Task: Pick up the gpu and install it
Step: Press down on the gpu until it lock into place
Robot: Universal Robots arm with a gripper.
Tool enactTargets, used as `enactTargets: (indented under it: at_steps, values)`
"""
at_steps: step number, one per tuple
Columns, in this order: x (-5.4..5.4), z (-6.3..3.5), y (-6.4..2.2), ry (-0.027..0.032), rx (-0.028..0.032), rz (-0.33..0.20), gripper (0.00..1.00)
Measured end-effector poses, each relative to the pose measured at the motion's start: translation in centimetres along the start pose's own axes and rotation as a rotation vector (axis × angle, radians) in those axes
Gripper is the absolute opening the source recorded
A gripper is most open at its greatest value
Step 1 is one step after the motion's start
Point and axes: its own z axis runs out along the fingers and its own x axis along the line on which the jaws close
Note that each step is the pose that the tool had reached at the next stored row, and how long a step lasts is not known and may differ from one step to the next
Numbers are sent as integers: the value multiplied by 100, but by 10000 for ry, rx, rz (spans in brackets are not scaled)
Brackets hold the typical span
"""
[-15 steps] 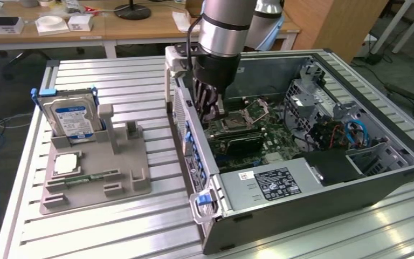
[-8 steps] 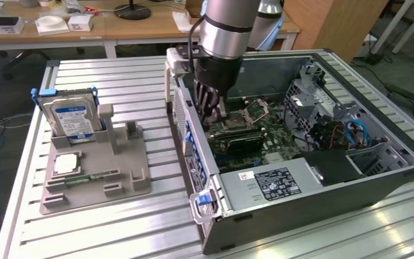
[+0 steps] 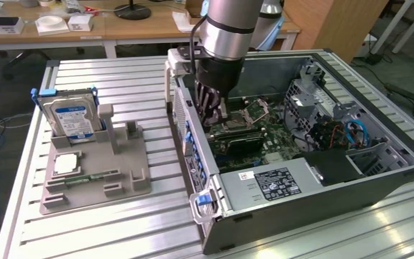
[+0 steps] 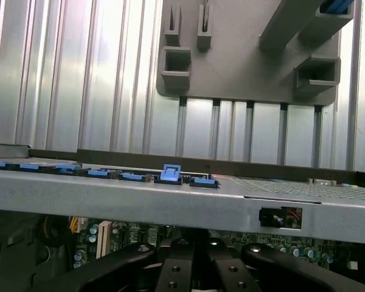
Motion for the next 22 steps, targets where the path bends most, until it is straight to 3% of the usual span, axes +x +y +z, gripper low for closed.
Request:
enactTargets:
  at_steps: [3,5,9,13,19,22]
  values:
    - [4,-8,-22,-18,-48,-1,10]
    - [9,-18,-97,-23,-191,-11,10]
    - [13,-32,-147,-37,-418,-25,10]
    - [16,-49,-200,-49,-801,-43,10]
    - [23,-70,-298,-75,-1486,-80,10]
    - [25,-74,-328,-85,-1706,-94,10]
